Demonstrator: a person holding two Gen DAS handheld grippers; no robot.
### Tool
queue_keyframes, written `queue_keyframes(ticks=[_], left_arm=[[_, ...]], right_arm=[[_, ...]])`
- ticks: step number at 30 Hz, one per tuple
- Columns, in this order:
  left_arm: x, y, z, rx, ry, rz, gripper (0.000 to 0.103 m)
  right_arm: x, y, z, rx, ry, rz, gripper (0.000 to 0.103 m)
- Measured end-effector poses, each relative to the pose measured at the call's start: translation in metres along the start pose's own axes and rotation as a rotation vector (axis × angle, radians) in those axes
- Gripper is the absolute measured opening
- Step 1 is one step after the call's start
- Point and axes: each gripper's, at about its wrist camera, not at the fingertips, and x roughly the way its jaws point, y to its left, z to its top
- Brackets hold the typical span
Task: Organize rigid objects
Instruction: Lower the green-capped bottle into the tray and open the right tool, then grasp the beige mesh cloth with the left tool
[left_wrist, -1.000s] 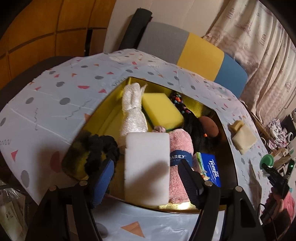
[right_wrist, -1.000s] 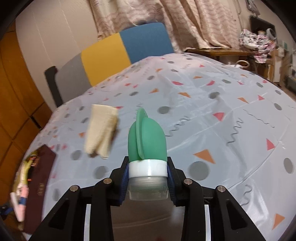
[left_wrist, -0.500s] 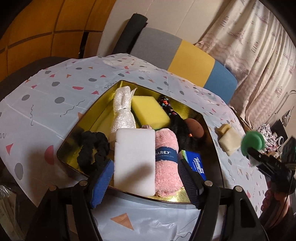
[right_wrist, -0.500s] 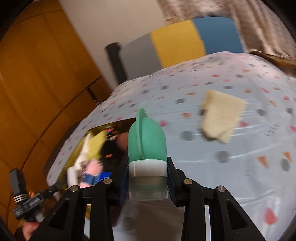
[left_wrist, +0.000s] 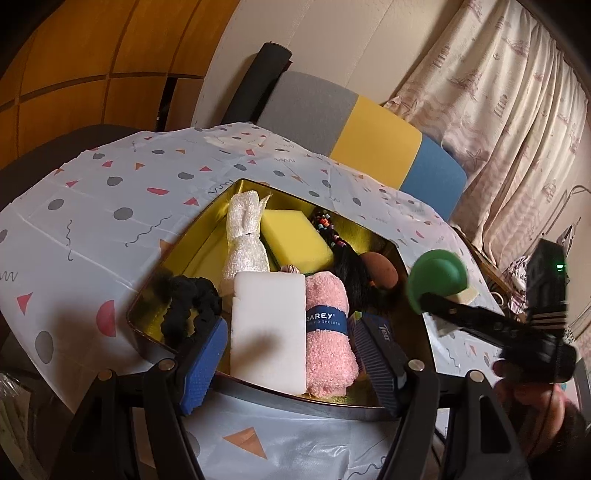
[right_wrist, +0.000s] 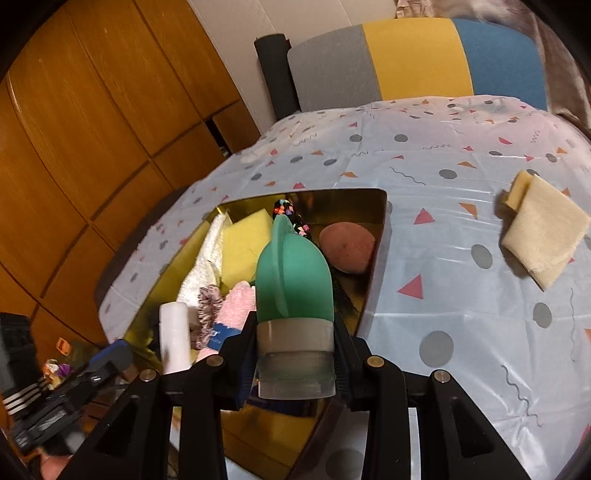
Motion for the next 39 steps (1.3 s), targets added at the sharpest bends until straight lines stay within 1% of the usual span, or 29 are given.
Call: queue_keyframes(ticks=[3,7,10,12,14,21,27,31,39], left_arm=[[-0.002,0.001,0.000,-0.003,-0.004,0.002,0.073],[-0.002,0.000,-0.001,-0.003,-0.001,0.000,0.073],[0.000,0.000,-0.001,-0.002,0.003,-0.003,0.073],[0.001,0.000,-0.002,-0.004,0.007,-0.004,0.073],[0.003,-0.001,-0.003,-0.006,0.015,-0.004,0.073],[0.003,-0.012,-0.005,0.016,0.025,-0.018,0.072],[0.006,-0.027,-0.005,0.047,0.050,-0.058,0.072],[0.009,-0.041,-0.006,0.079,0.068,-0.064,0.072],[0.021,-0.075,-0.009,0.148,0.127,-0.079,0.072]], right_arm=[[0.014,0.000,0.006,-0.015,0.005,-0.038,0.037],[0.023,-0.001,0.012,-0.029,-0.006,-0.105,0.041],[0.017,-0.007,0.011,-0.001,-0.026,-0.096,0.044],[0.008,-0.007,0.009,-0.002,-0.047,-0.099,0.049],[-0.003,-0.007,0.006,-0.010,-0.073,-0.104,0.055],[-0.024,-0.012,-0.006,-0.019,-0.106,-0.114,0.058],[-0.034,-0.036,-0.015,0.042,-0.112,-0.126,0.059],[-0.042,-0.057,-0.022,0.094,-0.117,-0.148,0.062],[-0.053,-0.112,-0.040,0.211,-0.107,-0.197,0.063]])
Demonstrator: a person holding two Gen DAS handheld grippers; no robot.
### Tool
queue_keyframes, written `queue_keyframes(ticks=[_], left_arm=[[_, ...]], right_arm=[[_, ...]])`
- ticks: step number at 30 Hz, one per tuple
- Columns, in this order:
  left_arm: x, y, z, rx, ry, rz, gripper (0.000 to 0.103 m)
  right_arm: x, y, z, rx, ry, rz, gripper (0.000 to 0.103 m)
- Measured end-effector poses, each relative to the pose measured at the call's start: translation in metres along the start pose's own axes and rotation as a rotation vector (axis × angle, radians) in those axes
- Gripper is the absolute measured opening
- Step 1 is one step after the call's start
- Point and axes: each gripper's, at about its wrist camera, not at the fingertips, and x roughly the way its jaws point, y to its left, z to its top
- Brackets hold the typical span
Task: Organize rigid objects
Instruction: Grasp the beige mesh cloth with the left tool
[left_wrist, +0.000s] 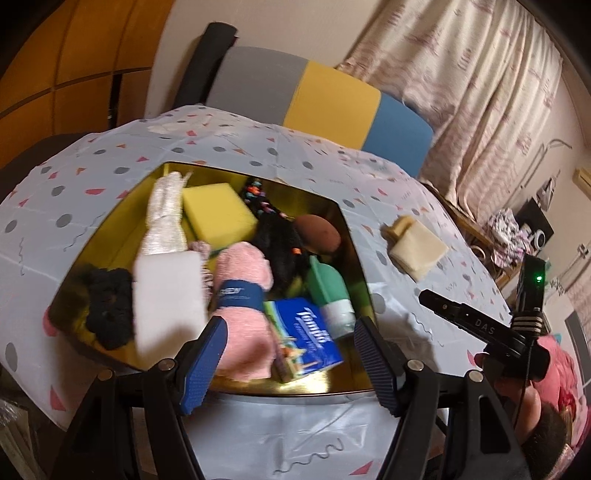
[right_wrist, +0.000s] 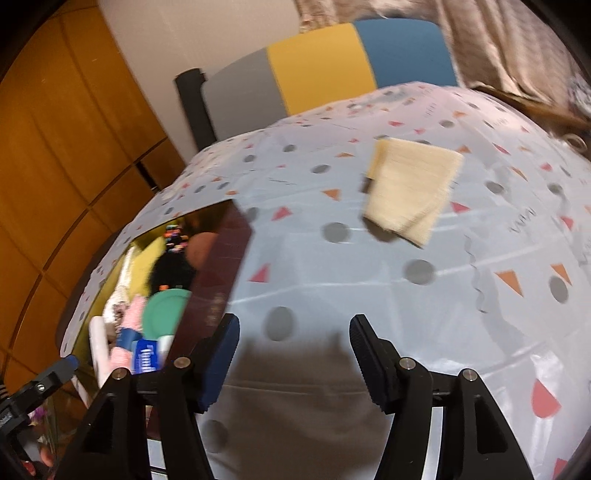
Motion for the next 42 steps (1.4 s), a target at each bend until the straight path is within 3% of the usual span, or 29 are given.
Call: queue_keyframes(ticks=[6,11,18,25,32,37,42], left_arm=[[0.015,-0.041,0.021,0.078,0.025,-0.030,0.073],[0.039,-0.092,0.048,0.146,0.045,-0.087,0.080],[0.096,-0.171,0.065,0.295,0.107,-0.123,0.083],[0.168,-0.232,0.071,0.440,0.170,-0.098,0.085],[0.239,-0.247,0.079,0.457,0.227,-0.075,0.086],[0.265,-0.252,0.082,0.513,0.183,-0.068,0.092],[0.288,-0.257,0.074,0.514,0.216,-0.105,0.093]], right_arm=[[-0.009,-0.051,-0.001,0.112,-0.007,-0.028,0.065],[-0.026,-0.084,0.000,0.166,-0.063,-0.070,0.077],[-0.042,-0.131,0.005,0.199,-0.131,-0.181,0.081],[-0.042,-0.160,0.002,0.172,-0.165,-0.321,0.088],[-0.038,-0.168,-0.014,0.196,-0.191,-0.279,0.088],[-0.037,-0.176,-0.018,0.236,-0.200,-0.247,0.088],[-0.036,-0.176,-0.019,0.236,-0.205,-0.243,0.089]])
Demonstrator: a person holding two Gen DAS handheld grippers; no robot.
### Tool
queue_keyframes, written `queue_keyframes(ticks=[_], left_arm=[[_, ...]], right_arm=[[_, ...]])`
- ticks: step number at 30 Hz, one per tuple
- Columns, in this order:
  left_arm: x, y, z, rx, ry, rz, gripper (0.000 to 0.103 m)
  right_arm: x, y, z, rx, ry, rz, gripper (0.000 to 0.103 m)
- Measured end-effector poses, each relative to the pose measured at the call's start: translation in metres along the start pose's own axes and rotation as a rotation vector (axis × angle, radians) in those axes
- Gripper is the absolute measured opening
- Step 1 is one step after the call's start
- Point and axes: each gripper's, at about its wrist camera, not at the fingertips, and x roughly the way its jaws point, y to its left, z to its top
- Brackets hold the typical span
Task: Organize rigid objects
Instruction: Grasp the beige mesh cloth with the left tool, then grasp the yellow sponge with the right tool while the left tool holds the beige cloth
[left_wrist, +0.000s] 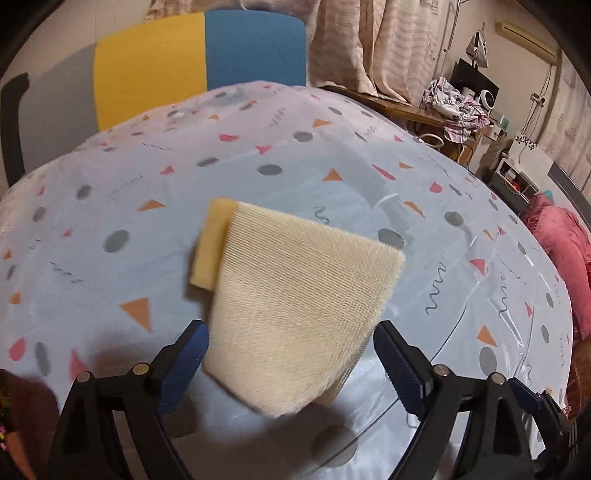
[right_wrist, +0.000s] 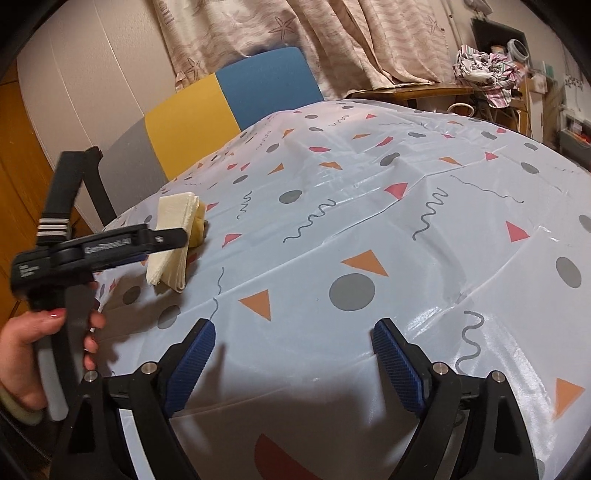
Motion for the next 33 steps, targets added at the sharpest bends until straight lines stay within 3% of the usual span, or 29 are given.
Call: queue_keyframes(ticks=[3,7,9,10,11,12,14,18,27,33], left_arm=[[0.005,-0.007,-0.003,0.014,-0.027,0.047,0.091],[0.000,-0.011,-0.015,0.037,-0.069,0.088,0.076],[-0.007,-0.012,-0.023,0.043,-0.088,0.070,0.060],[-0.010,-0.013,-0.025,0.047,-0.096,0.067,0.057],[-0.016,-0.016,-0.030,0.058,-0.108,0.062,0.046],[-0.019,-0.017,-0.032,0.065,-0.113,0.057,0.029],[-0.026,-0.021,-0.039,0.074,-0.124,0.061,0.022],[-0.040,-0.011,-0.053,0.015,-0.138,0.056,0.015],[-0.059,0.027,-0.083,-0.159,-0.145,0.050,0.011],[-0.057,0.039,-0.090,-0.218,-0.132,0.055,0.011]], right_arm=[[0.000,0.000,-0.001,0.000,-0.002,0.003,0.089],[0.000,-0.001,-0.001,0.003,-0.003,0.007,0.090],[0.000,-0.001,-0.001,0.002,-0.004,0.007,0.090],[0.000,-0.001,-0.001,0.003,-0.003,0.007,0.090],[0.000,-0.001,-0.001,0.002,-0.003,0.007,0.090],[0.000,-0.001,-0.001,0.002,-0.003,0.007,0.090],[0.000,-0.001,-0.001,0.001,-0.003,0.005,0.090],[0.001,-0.002,-0.001,0.004,-0.004,0.009,0.090],[0.000,0.006,0.006,-0.028,0.025,0.000,0.090],[0.011,0.043,0.061,-0.118,0.005,0.100,0.093]])
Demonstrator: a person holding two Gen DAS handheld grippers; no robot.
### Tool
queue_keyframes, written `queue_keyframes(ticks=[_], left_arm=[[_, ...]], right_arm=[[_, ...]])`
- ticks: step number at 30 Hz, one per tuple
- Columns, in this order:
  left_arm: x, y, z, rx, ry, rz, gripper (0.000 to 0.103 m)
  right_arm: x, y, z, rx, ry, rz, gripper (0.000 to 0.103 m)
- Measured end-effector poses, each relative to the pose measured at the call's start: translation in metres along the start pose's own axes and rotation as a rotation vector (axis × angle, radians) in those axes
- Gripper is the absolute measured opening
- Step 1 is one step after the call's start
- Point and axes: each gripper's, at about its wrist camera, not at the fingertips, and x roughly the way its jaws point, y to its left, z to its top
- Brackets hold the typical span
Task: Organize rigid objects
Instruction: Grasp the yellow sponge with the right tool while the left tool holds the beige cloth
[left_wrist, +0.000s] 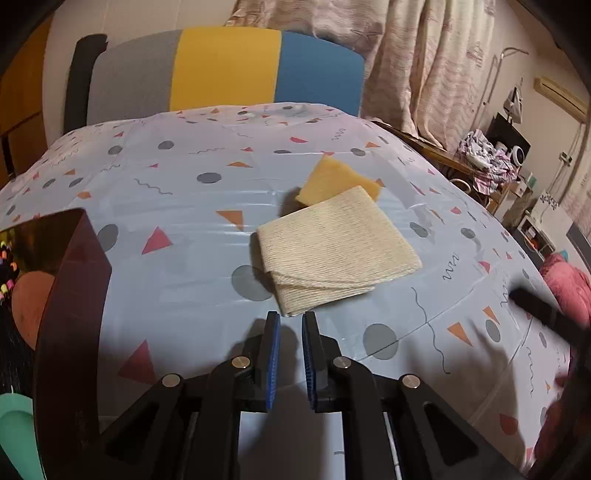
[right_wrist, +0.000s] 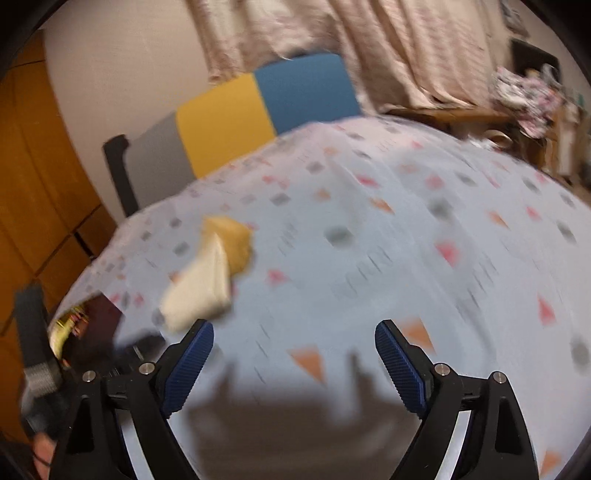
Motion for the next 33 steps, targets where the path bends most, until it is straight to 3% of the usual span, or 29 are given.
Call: queue_keyframes(ticks=[4,9,12,14,16,19,25,33], left_arm=[[-0.004,0.004,-0.002,-0.017,-0.018,0.003,0.013],[-0.008,0.006,-0.003,-0.028,-0.036,-0.023,0.025],[-0.008,0.009,-0.004,-0.037,-0.028,-0.034,0.027],[-0.006,0.010,-0.004,-0.043,-0.020,-0.038,0.028],[-0.004,0.011,-0.004,-0.049,-0.013,-0.044,0.029],[-0.003,0.013,-0.005,-0.061,-0.005,-0.044,0.030],[-0.004,0.018,-0.005,-0.085,-0.005,-0.036,0.037],[-0.006,0.012,-0.006,-0.124,0.076,-0.117,0.044]], right_arm=[[0.046,0.021,0.049,-0.031,0.071,0.053,0.094],[0.110,0.049,0.090,-0.049,0.141,0.077,0.093],[0.152,0.061,0.098,-0.079,0.217,0.060,0.079],[0.170,0.061,0.096,-0.064,0.269,0.076,0.065],[0.179,0.060,0.091,-0.062,0.299,0.090,0.058],[0.164,0.056,0.084,-0.062,0.278,0.124,0.050],[0.105,0.024,0.061,0.079,0.220,0.185,0.048],[0.026,-0.049,0.016,0.251,0.081,0.109,0.046]])
